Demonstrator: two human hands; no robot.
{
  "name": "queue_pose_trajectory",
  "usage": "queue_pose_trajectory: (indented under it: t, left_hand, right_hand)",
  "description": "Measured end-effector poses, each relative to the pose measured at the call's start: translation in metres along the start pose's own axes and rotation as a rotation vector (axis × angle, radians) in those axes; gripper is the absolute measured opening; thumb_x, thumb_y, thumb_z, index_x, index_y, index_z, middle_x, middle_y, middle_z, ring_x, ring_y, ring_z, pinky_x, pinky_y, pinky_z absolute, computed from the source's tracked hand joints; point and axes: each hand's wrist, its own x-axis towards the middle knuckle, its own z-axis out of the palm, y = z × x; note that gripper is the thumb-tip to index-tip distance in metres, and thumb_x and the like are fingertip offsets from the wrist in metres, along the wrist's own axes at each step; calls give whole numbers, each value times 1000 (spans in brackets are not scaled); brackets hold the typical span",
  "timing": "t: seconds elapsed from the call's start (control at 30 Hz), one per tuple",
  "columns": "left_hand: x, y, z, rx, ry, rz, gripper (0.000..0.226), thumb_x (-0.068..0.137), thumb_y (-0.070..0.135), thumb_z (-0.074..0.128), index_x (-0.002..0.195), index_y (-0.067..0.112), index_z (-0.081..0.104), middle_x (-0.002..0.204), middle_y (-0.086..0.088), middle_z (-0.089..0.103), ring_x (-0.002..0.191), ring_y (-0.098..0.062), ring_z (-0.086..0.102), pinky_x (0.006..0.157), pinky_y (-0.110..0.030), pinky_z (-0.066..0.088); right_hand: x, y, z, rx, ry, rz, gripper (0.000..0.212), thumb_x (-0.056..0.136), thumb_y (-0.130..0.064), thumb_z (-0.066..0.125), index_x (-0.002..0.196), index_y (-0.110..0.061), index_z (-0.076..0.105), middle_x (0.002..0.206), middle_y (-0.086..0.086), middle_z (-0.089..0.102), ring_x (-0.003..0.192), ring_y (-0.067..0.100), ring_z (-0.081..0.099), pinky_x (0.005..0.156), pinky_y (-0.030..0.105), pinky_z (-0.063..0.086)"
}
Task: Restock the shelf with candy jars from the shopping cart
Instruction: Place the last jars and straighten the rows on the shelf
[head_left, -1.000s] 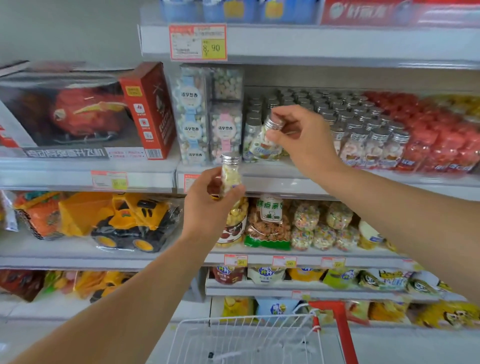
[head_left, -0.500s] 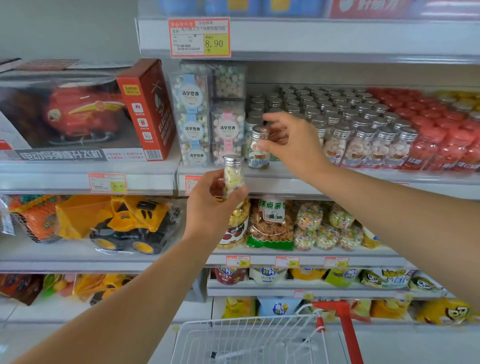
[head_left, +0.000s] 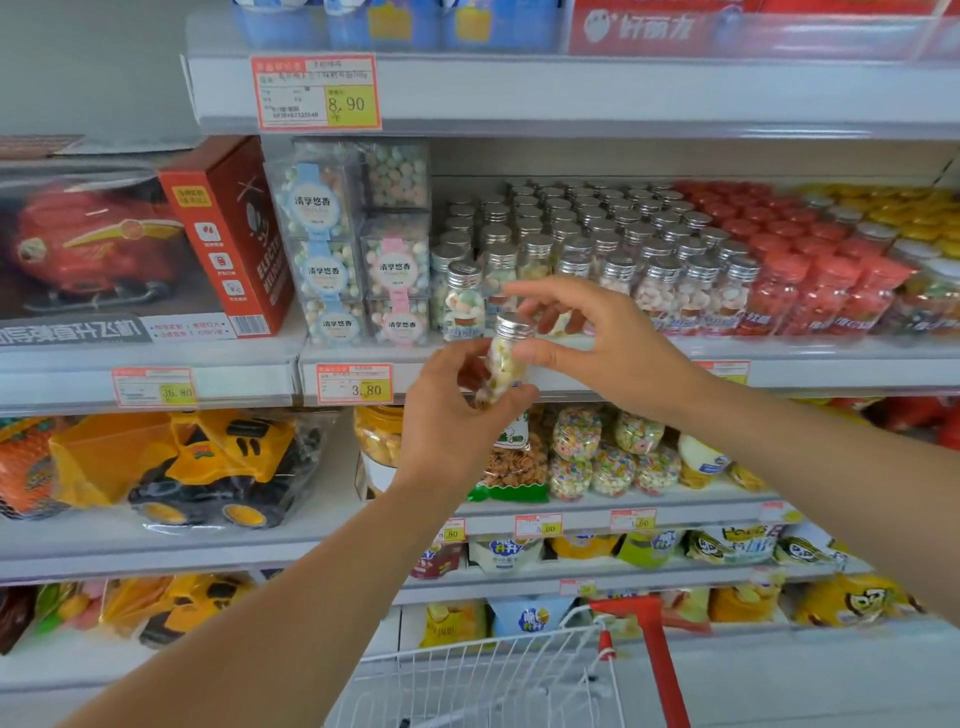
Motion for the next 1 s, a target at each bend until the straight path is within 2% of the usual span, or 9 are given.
queue_pose_trajectory:
  t: [0.1,0.2,0.37,0.43,0.53,0.63,0.73,0.87,1.0]
  left_hand:
    - [-2,9,12,33,-30,43,46,77,36,77,117,27,57,102,7,62,93,-8,58,82,-34,53]
    - [1,15,18,112,-53,96,57,78,45,74,128,28,51,113,9,55,100,-8,54,86,-28,50]
    - [19,20,7,576,279,402,35,85,32,56,119,22,58,120,0,48,116,-22,36,98,-42,33]
    - [28,22,3,728,289,437,37,83,25,59,120,22,57,131,-2,45,126,-26,31,103,-46,27]
    - [38,24,-1,871,201,429,48,84,24,59,131,22,50,148,0,35,139,-29,19,110,-51,17]
    - [42,23,-4,931,165,396,55,89,25,56,141,23,40,154,4,27,144,-25,9,113,-50,9]
    - [45,19,-6,953,146,389,57,90,25,54,144,24,36,155,5,27,146,-24,5,114,-50,6]
    - [47,14,-8,943,134,407,58,90,25,55,144,23,35,154,5,30,146,-25,5,114,-51,8]
    - [47,9,-9,944,136,421,59,89,24,56,144,24,35,153,4,31,145,-26,6,113,-51,9]
  right_hand:
    - [-5,3,-15,35,-27,18,37,88,-30,68,124,-24,63,113,-16,64,99,-4,58,80,10,43]
    - [-7,11,-28,39,53,8,30,86,-24,70,116,-20,66,99,-17,65,86,-5,59,73,13,44]
    - [2,19,-43,-17,234,-24,27,83,-16,75,108,-15,67,95,-10,67,78,-5,58,69,6,39]
    - [10,16,-43,-70,264,-23,26,81,-19,76,106,-15,68,91,-15,66,76,-5,58,68,8,40]
    - [25,14,-37,-191,264,-12,27,79,-31,78,103,-22,68,87,-21,62,83,0,53,80,7,37]
    - [37,16,-31,-323,256,-8,27,77,-35,77,101,-25,69,92,-17,65,94,3,44,90,29,30]
    - [46,18,-29,-386,221,-4,27,80,-33,73,106,-29,67,97,-17,65,105,9,42,84,28,17]
    - [49,25,-25,-460,112,5,31,83,-27,69,113,-36,62,100,-16,63,113,13,41,79,29,14]
    - [50,28,-21,-527,138,-4,33,83,-30,68,115,-38,62,98,-20,60,114,14,40,74,31,12]
